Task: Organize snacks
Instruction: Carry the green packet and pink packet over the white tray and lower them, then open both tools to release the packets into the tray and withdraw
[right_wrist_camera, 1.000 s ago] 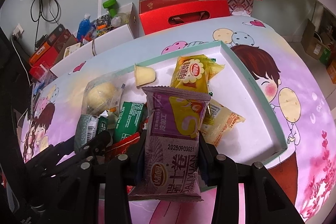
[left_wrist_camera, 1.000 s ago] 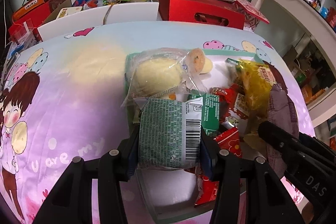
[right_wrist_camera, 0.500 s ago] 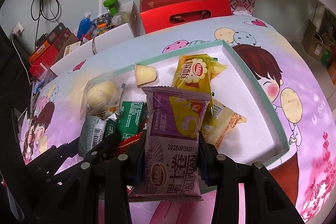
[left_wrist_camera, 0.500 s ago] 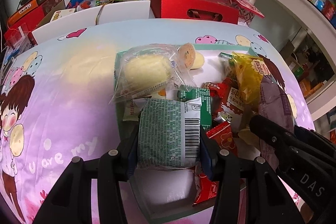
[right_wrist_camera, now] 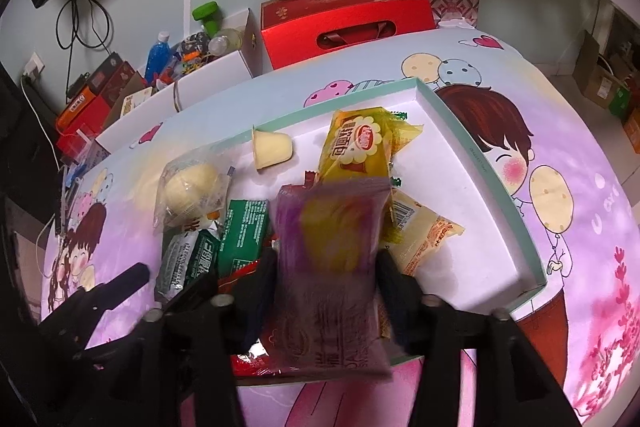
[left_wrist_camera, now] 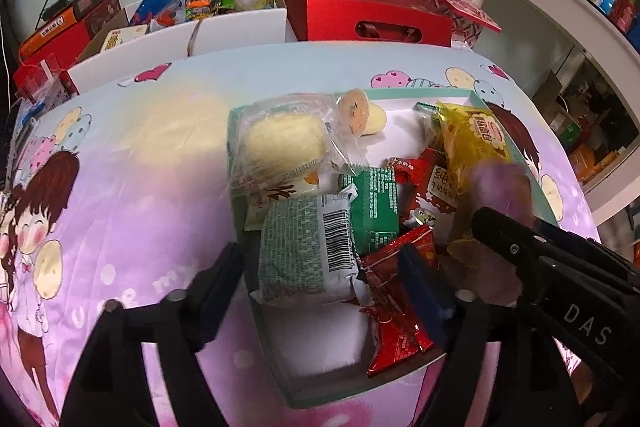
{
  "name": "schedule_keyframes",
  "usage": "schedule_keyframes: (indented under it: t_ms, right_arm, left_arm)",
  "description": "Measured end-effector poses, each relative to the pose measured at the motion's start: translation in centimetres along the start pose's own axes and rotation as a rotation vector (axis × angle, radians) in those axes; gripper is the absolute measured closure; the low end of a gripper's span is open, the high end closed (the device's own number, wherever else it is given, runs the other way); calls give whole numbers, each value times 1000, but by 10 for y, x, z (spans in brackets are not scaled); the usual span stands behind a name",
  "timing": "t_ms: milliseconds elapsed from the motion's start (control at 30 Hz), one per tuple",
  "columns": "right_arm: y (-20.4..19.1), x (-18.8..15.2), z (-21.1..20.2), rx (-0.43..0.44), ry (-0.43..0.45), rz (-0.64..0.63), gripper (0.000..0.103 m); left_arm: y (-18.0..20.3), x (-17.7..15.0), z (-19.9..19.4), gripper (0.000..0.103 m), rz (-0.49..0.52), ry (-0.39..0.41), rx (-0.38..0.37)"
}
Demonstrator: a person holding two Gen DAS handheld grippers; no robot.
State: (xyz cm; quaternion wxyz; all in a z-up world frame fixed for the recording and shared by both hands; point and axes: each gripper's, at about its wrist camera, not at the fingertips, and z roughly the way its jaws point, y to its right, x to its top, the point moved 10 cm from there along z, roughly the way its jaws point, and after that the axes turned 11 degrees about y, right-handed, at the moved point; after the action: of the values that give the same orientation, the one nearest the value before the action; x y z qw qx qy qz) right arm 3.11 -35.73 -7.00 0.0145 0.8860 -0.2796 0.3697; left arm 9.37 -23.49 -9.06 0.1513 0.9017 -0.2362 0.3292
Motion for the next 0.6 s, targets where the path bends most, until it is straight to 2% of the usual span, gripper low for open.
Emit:
schedule_keyframes:
  t_ms: [333, 467, 600]
  right_arm:
    - [0, 2, -3, -7, 11, -6, 42]
    - [2, 2, -2, -11, 5, -3, 34]
    - [1, 2, -1, -13, 6, -14, 27]
  left_arm:
    - [-11, 1, -9, 22, -10, 2, 47]
    - [-22, 1, -13, 21, -23, 2, 75]
    - [-33, 3, -17, 15, -66, 14, 89]
